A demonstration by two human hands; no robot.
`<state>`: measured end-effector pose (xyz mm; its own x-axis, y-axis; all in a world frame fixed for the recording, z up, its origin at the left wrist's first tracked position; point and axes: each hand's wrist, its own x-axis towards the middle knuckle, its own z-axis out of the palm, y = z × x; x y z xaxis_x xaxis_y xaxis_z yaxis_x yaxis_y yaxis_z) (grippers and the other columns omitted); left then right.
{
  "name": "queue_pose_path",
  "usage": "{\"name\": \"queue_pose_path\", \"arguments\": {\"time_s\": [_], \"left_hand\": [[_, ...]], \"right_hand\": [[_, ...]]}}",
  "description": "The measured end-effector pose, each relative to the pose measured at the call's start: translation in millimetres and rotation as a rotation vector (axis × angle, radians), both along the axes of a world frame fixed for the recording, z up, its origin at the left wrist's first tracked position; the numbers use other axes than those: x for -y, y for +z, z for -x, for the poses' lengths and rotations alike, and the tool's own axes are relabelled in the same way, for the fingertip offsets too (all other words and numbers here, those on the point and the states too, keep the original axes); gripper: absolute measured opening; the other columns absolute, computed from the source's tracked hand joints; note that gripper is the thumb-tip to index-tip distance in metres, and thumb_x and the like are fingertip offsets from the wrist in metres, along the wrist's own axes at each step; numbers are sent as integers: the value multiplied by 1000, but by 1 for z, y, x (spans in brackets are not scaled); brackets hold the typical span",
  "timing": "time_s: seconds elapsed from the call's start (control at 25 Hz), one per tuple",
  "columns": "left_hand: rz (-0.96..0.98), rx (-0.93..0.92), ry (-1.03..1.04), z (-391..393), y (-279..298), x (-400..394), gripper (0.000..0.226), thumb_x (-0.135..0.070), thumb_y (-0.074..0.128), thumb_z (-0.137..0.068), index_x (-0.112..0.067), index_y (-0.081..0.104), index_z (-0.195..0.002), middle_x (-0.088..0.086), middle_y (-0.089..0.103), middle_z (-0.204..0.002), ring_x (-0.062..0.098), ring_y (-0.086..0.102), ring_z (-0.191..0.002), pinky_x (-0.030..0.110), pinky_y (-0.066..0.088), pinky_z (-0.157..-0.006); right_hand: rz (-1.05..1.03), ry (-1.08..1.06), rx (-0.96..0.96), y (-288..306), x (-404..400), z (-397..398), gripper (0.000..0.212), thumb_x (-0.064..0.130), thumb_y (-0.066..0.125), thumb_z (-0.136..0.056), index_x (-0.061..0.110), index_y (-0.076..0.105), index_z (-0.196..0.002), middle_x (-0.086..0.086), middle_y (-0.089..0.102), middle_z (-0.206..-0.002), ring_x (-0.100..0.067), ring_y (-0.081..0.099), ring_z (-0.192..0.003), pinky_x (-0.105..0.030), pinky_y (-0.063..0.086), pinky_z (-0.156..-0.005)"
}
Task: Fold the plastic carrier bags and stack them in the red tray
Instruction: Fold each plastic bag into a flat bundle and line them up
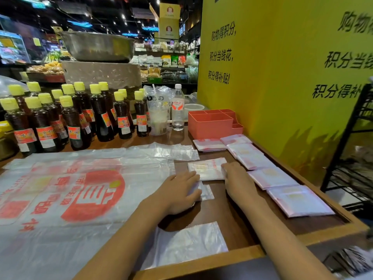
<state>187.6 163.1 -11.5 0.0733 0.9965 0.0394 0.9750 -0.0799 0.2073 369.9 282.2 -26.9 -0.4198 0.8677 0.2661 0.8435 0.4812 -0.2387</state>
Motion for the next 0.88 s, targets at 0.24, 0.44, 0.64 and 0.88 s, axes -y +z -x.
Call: {"name": "queue_pose_path", "arguments": {"time_s": [0.24,0.44,0.64,0.88], "left_hand": [[-9,8,-8,2,-12,-6,61,-50,26,-105,-28,10,-160,-7,8,-167,10,12,-152,33,10,-124],[-37,-19,47,7,-13,-5,64,-52,23,-105,-27,3,-160,-8,3,-167,9,7,-152,34,5,-123],[10,-66,40,9,-16,-3,61,-51,19,-105,-25,9,-160,-8,5,-167,7,1,-153,36,1,-124],[14,-52,42,11,-15,-6,61,-51,22,-105,-26,11,-160,-8,6,-167,8,3,-153,38,3,-125]], "right_hand": [[-158,141,-32,16,24,13,36,11,51,-94,18,65,-127,-3,59,-127,-25,53,-118,-39,46,-94],[16,232,55,9,33,18,41,40,35,-104,24,60,-132,3,58,-130,-19,52,-116,-39,46,-95],[77,147,124,2,10,16,54,44,28,-106,23,35,-154,2,34,-160,-17,26,-149,-43,18,-121],[132,89,171,0,-11,23,60,48,22,-106,23,18,-160,1,15,-167,-19,9,-154,-49,4,-123]]}}
